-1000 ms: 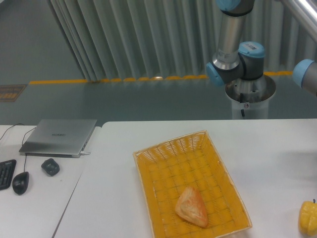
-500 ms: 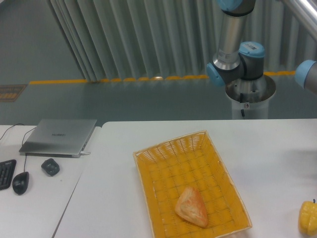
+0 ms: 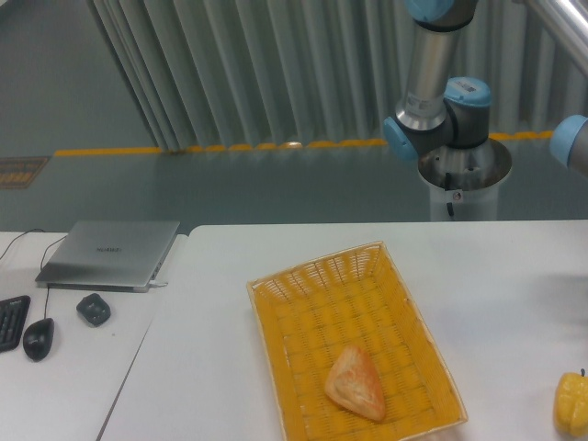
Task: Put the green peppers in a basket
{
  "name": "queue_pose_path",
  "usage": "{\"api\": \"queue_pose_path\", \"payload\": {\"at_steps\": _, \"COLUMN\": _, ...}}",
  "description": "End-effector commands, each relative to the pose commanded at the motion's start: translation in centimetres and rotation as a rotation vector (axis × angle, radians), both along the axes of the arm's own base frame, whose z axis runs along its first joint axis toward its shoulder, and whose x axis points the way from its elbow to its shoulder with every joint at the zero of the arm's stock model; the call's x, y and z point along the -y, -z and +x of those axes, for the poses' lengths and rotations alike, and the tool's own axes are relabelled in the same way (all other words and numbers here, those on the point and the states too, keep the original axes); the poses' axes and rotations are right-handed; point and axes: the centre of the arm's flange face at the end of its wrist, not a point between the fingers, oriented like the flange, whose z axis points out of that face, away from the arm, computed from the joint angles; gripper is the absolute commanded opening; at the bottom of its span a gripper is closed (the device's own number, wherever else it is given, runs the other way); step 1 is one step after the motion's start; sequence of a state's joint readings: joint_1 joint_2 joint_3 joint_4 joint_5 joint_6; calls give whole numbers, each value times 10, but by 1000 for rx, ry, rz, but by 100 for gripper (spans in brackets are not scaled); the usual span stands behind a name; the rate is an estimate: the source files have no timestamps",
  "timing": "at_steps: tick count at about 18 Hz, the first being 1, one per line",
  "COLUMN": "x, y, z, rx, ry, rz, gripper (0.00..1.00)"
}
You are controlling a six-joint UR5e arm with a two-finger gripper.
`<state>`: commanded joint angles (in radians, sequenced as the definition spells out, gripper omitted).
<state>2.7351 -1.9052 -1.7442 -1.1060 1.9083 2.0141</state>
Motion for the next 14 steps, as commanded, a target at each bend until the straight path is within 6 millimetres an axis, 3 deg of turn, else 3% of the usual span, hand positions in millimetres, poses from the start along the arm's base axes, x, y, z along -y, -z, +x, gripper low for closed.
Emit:
{"api": "queue_pose_path", "payload": {"at_steps": 4, "x": 1, "y": 3, "z": -5, "rx": -7, "ry": -3, "rz": 3, "gripper": 100}}
{"api": "queue_pose_path", "payload": {"at_steps": 5, "x": 0, "y": -1, "z": -6, "rx": -13, "ry": -5, "rz": 4, "gripper": 89}}
{"api": "queue_pose_path", "payload": {"at_steps": 6, "x": 0, "y": -6, "z": -9, "rx": -23, "ry": -6, "rz": 3, "gripper": 70}}
{"api": "queue_pose_path", "payload": {"at_steps": 8, "x": -1, "y": -15, "z": -10, "rx": -21, "ry": -4, "rz": 1, "gripper": 45}}
{"api": "queue_pose_path", "payload": {"at_steps": 11, "x": -4, "y": -37, "z": -15, "rx": 15, "ry": -10, "rz": -15, "gripper": 23}}
{"api": "queue_pose_path", "payload": {"at_steps": 14, "x": -3, "y": -55, "z": -13, "rx": 6, "ry": -24, "rz": -10, "gripper": 18}}
